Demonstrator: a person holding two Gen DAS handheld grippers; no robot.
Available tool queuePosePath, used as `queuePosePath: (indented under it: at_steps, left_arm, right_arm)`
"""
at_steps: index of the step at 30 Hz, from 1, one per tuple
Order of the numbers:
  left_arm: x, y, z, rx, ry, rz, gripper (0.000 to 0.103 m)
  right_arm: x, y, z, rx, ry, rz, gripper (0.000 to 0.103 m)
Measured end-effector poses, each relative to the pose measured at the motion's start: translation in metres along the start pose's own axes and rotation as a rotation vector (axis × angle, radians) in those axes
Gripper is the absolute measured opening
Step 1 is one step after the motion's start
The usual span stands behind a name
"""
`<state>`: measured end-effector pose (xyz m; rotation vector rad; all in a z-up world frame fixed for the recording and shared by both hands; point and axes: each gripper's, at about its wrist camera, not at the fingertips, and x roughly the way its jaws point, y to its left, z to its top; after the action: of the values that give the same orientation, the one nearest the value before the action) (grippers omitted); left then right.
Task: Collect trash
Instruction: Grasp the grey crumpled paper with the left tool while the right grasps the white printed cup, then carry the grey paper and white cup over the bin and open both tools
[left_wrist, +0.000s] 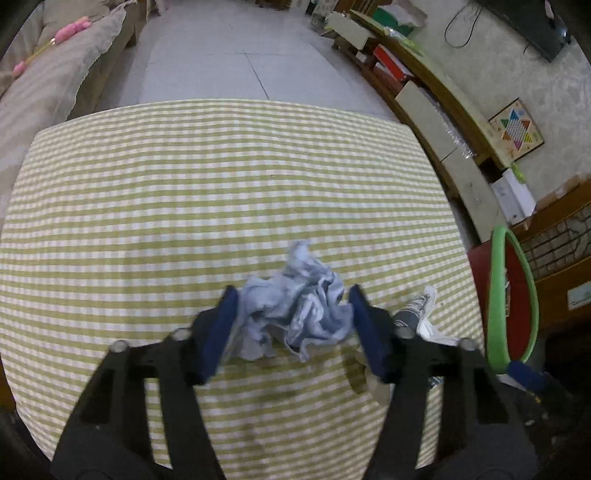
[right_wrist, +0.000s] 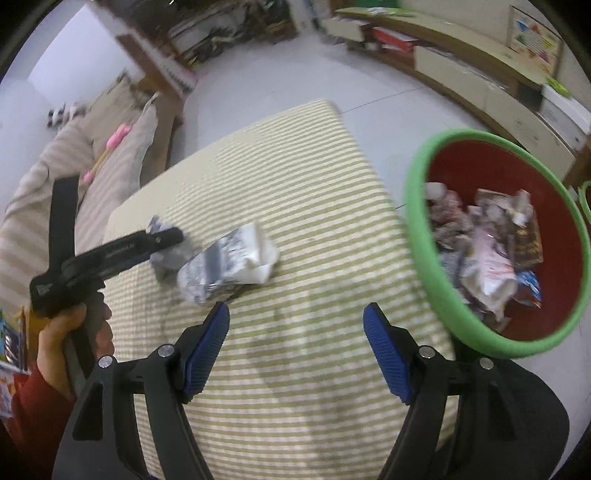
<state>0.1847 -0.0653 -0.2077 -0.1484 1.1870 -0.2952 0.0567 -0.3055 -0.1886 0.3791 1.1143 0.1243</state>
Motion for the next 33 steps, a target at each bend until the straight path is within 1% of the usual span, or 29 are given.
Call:
queuePosePath:
  at_steps: [2,3,5,8,11,13,15,17,19,21,22,25,33]
  left_arm:
    - [-0.009,0.012,-0.005,-0.02,0.002,-0.033,0.048]
    - [-0.013,0.016,-0.009,-0.023,-0.003,-0.034,0.048]
    - [-0.03,0.024,-0.019,-0.023,-0.028,-0.021,0.048]
    - [-0.052,0.032,-0.035,-0.027,-0.049,-0.009,0.049]
    - [-0.071,0.033,-0.048,-0.022,-0.074,0.011,0.05]
    - [-0.081,0.034,-0.056,-0.03,-0.091,0.015,0.051]
    - [-0.086,0.032,-0.059,-0.029,-0.103,0.019,0.052]
    - [-0.089,0.029,-0.062,-0.013,-0.108,0.033,0.052]
    - [-0.092,0.026,-0.063,-0.001,-0.115,0.04,0.052]
    - [-0.092,0.022,-0.06,0.003,-0.122,0.044,0.053]
    - [-0.092,0.021,-0.06,0.005,-0.125,0.047,0.052]
    - [-0.094,0.019,-0.06,0.006,-0.134,0.048,0.052]
    - [-0.102,0.026,-0.066,0.0,-0.146,0.054,0.053]
  right_arm:
    - [0.011,0.014,0.007,-0.033,0.029,0.013,0.078]
    - [0.016,0.019,0.01,-0.047,0.036,0.015,0.079]
    - [0.028,0.037,0.019,-0.106,0.056,0.019,0.084]
    - [0.046,0.06,0.027,-0.212,0.081,-0.007,0.087]
    - [0.069,0.079,0.03,-0.315,0.126,-0.037,0.089]
    - [0.085,0.085,0.031,-0.354,0.151,-0.086,0.089]
    - [0.097,0.084,0.03,-0.356,0.171,-0.127,0.089]
    - [0.104,0.081,0.028,-0.327,0.187,-0.141,0.089]
    - [0.107,0.078,0.025,-0.293,0.19,-0.122,0.089]
    - [0.107,0.074,0.022,-0.271,0.195,-0.114,0.083]
    - [0.106,0.072,0.02,-0.269,0.192,-0.114,0.08]
    - [0.102,0.07,0.017,-0.275,0.18,-0.102,0.079]
    - [0.071,0.064,0.003,-0.271,0.139,-0.066,0.077]
